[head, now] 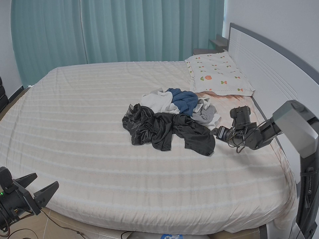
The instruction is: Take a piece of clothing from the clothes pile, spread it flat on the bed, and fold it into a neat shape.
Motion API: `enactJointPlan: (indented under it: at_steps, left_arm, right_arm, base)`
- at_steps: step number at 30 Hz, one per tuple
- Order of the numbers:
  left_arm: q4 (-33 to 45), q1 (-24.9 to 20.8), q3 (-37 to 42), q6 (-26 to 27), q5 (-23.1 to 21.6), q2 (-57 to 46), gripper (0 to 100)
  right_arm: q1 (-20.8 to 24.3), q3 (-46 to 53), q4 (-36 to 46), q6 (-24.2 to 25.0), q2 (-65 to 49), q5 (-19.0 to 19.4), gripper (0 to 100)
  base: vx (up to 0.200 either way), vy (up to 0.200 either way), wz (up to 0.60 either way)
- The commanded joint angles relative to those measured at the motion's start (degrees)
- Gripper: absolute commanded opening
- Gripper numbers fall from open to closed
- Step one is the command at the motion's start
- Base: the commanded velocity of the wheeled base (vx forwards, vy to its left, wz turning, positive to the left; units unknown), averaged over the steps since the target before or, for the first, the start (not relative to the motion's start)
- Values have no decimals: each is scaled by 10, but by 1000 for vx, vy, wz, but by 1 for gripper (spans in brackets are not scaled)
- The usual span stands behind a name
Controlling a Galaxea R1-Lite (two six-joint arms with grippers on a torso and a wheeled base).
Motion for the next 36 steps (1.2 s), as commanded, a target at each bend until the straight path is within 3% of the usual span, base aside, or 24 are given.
enactJointPlan:
  at_steps: [1, 8, 12, 25, 26, 30, 36]
  left_arm:
    - [-30, -29, -4, -11, -2, 93, 100]
    - [-87, -31, -7, -37, -2, 161, 100]
    - [-130, -47, -16, -94, -2, 218, 100]
    - [-139, -76, -64, -176, -5, 312, 100]
    - [-139, -76, -70, -181, -7, 325, 100]
    - [-140, -82, -96, -202, -10, 368, 100]
    - [-140, -117, -193, -267, -5, 489, 100]
  right_arm:
    - [14, -66, -4, 14, 116, -7, 100]
    - [17, -109, 8, 52, 137, -7, 100]
    - [20, -135, 10, 66, 146, -6, 100]
    - [57, -208, 30, 81, 188, -6, 100]
    - [56, -212, 32, 83, 190, -5, 0]
    - [53, -215, 24, 92, 191, -5, 0]
    - [49, -190, 21, 143, 167, -7, 0]
  base:
    - [0, 0, 0]
    - [0, 0, 0]
    - [0, 0, 0]
    - [0, 0, 0]
    - [0, 0, 0]
    - [0, 0, 0]
    - [0, 0, 0]
